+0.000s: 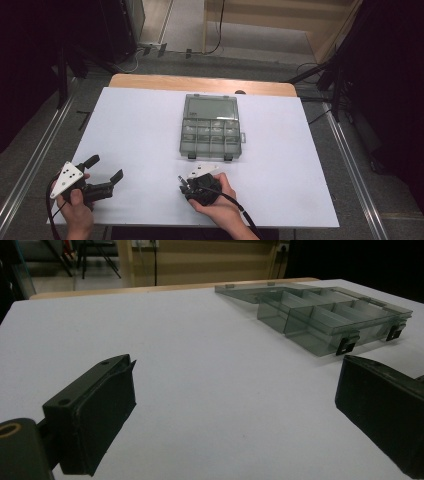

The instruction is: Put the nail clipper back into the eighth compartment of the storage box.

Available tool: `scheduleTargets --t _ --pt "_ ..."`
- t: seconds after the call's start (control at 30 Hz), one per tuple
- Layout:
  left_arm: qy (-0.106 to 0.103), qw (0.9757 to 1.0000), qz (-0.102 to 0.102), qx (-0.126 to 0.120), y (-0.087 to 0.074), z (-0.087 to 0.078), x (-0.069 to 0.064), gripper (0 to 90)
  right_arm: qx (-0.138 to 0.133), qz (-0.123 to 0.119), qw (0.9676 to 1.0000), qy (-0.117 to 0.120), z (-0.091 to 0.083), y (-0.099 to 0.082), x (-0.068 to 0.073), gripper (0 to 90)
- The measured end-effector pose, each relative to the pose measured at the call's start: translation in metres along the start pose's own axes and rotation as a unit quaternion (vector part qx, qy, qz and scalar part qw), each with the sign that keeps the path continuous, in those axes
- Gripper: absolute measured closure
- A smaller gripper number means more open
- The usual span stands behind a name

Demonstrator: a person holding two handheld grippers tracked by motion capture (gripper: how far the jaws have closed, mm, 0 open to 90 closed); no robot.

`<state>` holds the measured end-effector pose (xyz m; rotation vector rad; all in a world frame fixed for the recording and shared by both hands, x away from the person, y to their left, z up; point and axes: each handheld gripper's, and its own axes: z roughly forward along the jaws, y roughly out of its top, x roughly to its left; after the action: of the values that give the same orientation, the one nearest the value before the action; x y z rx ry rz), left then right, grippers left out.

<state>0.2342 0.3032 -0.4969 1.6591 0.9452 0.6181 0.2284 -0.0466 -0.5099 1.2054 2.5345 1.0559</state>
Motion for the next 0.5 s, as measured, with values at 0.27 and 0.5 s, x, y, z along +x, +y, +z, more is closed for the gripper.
scheduleTargets --t 0.27,0.5 --pt "0.000 1.0000 0.000 0.001 -0.0001 0.0005 -0.0004 2.2 -0.013 -0.026 0.9985 -0.046 0.0019 -0.0043 0.0083 80.5" --pt "0.000 1.0000 0.000 0.001 -0.0001 0.0005 -0.0003 2.2 -0.023 -0.011 0.9994 -0.022 0.0010 -0.0065 0.0010 81.2"
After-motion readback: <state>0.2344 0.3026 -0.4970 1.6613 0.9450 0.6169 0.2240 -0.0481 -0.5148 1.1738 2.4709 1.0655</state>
